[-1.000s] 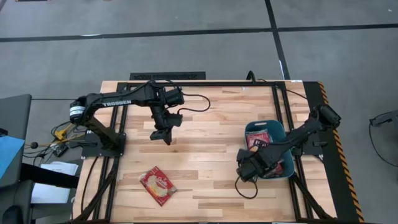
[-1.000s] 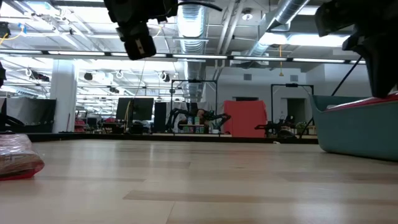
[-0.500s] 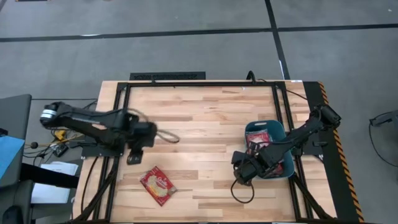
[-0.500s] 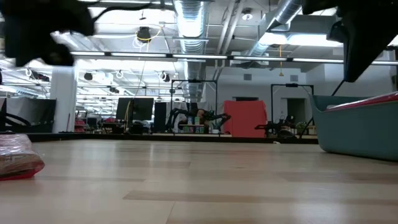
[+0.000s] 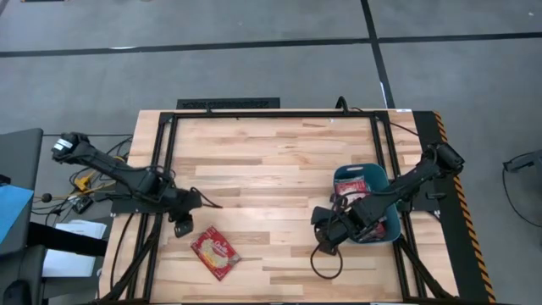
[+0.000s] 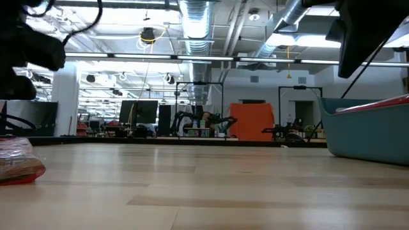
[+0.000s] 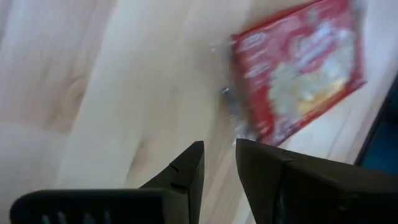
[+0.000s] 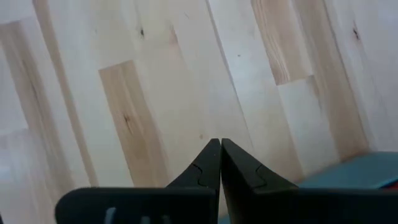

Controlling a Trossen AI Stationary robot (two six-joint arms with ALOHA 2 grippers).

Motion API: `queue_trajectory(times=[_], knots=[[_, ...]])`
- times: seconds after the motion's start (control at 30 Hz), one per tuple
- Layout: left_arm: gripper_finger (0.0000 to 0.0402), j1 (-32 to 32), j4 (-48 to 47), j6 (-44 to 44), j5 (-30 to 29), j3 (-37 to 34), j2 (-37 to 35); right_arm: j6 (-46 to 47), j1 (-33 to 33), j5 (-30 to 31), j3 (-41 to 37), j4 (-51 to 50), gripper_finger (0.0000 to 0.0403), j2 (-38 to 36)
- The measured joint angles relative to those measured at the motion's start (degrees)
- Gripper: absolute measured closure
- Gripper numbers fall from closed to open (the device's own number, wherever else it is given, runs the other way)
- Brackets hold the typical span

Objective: Sort popcorn bags into baskets
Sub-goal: Move the popcorn bag into the center

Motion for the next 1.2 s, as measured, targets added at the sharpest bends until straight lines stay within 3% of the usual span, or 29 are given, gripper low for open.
queue_trajectory(times=[0.3, 0.57, 0.73, 1.0, 1.2], knots=[[0.0396, -7.19, 12.0, 2.51, -9.63, 0.04, 2.31, 0.01, -0.02, 2.52, 0.0, 2.02, 0.0365, 0.0], [0.0401, -7.88, 22.31, 7.17, -5.9, 0.07, 13.36, 0.01, -0.02, 2.75, 0.0, 3.89, 0.0365, 0.63], [0.0401, -7.69, 21.73, 10.69, -5.14, 0.07, 19.72, 0.0, -0.02, 2.84, 0.0, 5.39, 0.0365, 0.57], [0.0401, -1.68, 26.11, 24.22, -1.45, 0.13, 25.26, -1.62, -0.11, 7.14, 0.0, 5.96, 0.0365, 0.57], [0.0401, 8.7, 27.2, 35.49, -3.58, 0.13, 25.2, -3.55, -1.77, 14.59, 0.0, 10.09, 0.0365, 0.57]])
